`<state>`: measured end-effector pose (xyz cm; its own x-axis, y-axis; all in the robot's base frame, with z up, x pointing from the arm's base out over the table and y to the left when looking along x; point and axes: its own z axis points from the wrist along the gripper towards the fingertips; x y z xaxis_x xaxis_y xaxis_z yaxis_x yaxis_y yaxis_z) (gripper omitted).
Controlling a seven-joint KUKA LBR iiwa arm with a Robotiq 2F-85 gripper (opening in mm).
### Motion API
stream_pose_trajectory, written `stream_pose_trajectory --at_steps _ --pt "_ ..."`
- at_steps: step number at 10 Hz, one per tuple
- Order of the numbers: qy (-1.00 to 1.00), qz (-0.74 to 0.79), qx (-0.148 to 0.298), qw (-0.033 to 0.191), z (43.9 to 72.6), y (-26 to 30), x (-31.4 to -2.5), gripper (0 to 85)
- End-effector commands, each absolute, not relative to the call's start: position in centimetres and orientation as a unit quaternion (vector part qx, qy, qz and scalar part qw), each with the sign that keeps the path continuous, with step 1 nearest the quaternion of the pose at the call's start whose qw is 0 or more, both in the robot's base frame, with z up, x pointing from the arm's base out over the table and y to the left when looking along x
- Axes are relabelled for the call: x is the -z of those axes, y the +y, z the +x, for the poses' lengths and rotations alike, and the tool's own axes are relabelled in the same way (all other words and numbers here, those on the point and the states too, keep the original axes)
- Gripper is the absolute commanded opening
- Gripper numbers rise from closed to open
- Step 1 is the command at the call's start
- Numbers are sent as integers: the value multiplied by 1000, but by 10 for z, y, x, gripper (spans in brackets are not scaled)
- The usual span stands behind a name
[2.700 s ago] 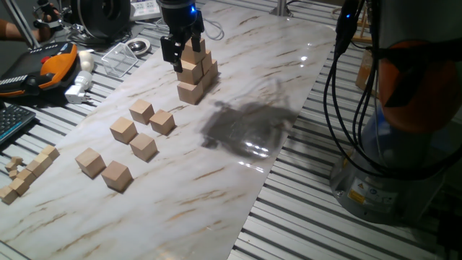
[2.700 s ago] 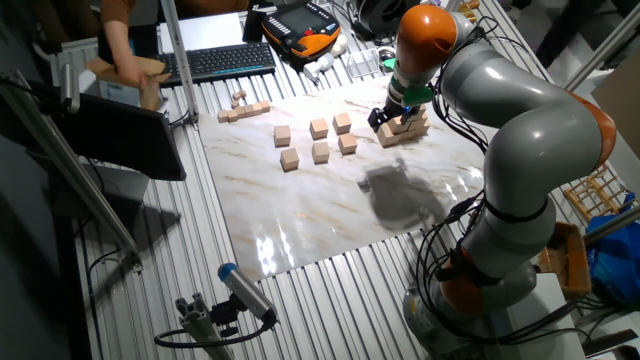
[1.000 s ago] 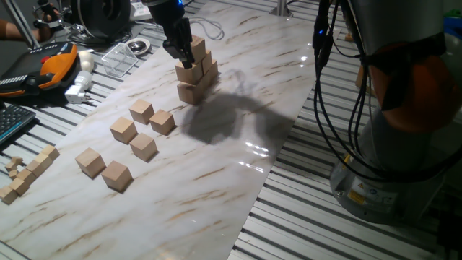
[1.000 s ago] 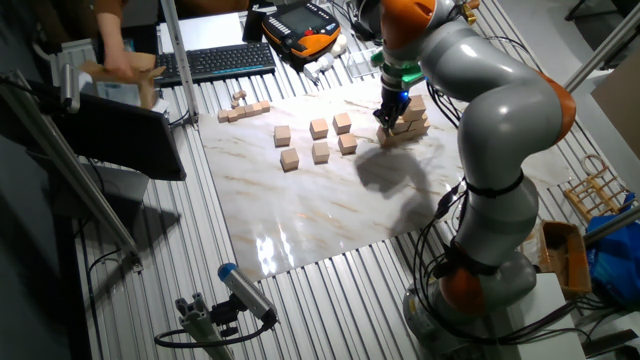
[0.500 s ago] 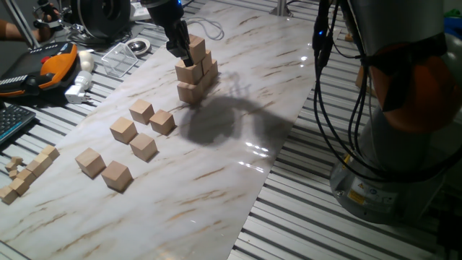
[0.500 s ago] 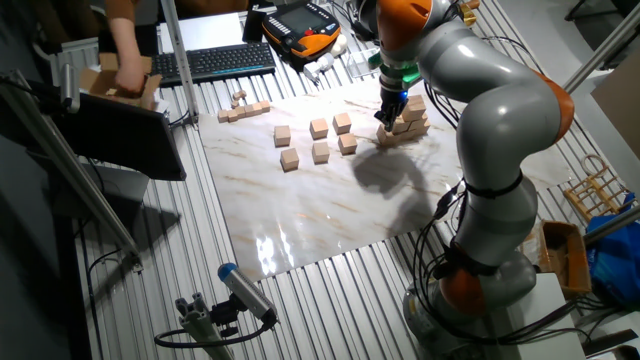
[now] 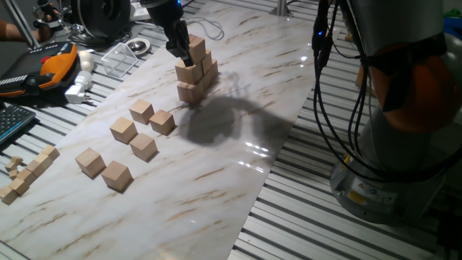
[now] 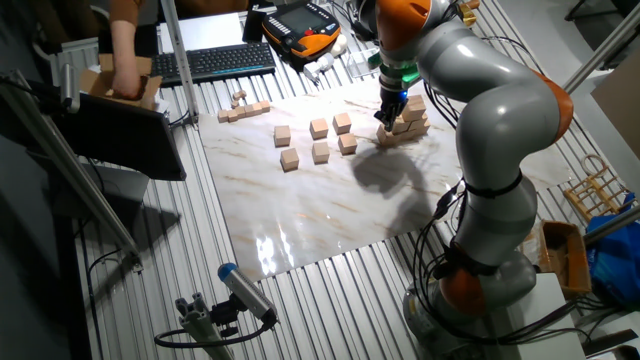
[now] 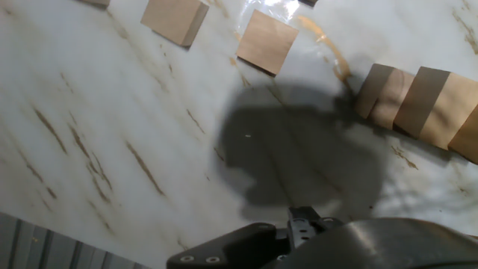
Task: Stack the blocks into a pyramid shape
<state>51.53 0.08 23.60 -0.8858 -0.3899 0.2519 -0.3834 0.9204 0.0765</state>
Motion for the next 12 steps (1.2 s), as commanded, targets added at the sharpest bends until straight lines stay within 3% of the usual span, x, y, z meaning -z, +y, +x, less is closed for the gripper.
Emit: stream_pose_trajectory --at_steps 1,12 --pt "-971 200 13 133 515 1 -236 0" --pt "-973 191 10 130 515 1 -236 0"
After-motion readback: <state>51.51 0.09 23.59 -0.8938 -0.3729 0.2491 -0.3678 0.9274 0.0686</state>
